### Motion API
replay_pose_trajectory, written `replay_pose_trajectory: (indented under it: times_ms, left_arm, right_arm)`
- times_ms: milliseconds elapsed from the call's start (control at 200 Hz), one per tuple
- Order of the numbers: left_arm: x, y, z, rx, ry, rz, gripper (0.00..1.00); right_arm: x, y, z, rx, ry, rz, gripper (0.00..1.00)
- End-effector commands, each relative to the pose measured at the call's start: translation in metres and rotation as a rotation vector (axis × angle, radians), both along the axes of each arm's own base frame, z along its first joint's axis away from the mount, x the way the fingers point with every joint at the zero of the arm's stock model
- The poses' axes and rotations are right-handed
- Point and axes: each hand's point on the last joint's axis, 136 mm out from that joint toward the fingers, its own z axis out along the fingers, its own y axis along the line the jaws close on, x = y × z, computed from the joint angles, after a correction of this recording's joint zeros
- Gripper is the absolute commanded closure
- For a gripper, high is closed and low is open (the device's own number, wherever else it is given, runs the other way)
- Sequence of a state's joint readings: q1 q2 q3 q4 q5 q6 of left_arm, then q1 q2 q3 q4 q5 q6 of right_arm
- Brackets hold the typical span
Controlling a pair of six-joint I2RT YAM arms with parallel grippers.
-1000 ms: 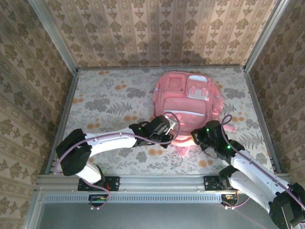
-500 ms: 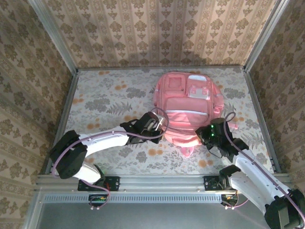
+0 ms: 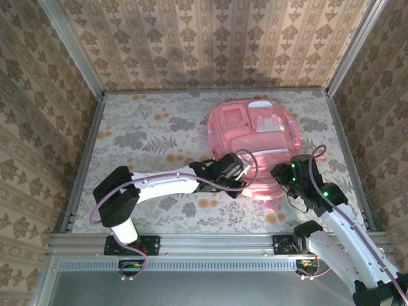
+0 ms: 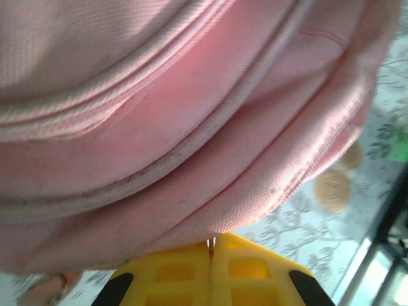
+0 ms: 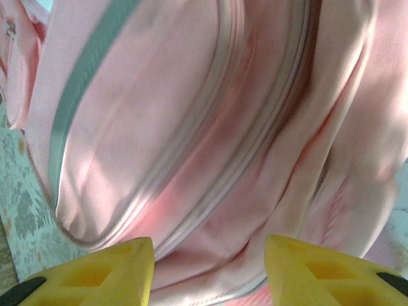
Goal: Pack the student bag
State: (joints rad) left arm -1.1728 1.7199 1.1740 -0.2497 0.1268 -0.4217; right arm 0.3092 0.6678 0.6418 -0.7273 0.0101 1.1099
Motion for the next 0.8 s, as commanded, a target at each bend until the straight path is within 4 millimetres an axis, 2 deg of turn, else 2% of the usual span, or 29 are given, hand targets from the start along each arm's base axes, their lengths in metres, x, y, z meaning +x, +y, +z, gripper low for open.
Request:
replay_pose_trajectory:
  times_ms: [0,130,285,440,565,685,795]
  left_arm:
    - [-0.010,-0.037,0.036,-0.109,-0.030,-0.100,1.00]
    - [-0.018,-0.056,0.041,-0.136,-0.019,-0.139,1.00]
    - [-0.021,-0.064,0.037,-0.154,0.005,-0.141,1.00]
    - [-0.025,-0.066,0.035,-0.155,0.010,-0.146,1.00]
    - [-0.024,-0.067,0.035,-0.158,0.008,-0.145,1.00]
    - [-0.024,-0.069,0.036,-0.164,0.007,-0.146,1.00]
    - [-0.025,-0.070,0.036,-0.164,0.008,-0.151,1.00]
  right_arm:
    - [-0.019,0.012,-0.002,0.111,0.064,0.016,0.49]
    - [-0.027,0.009,-0.003,0.153,0.081,-0.031,0.49]
    - [-0.030,0.015,-0.013,0.280,0.111,-0.090,0.49]
    - [-0.019,0.031,-0.026,0.424,0.134,-0.127,0.52]
    - [-0.012,0.037,-0.024,0.421,0.141,-0.112,0.52]
    - [-0.008,0.040,-0.037,0.422,0.164,-0.118,0.53]
    - [0.004,0.043,-0.040,0.442,0.128,-0.118,0.58]
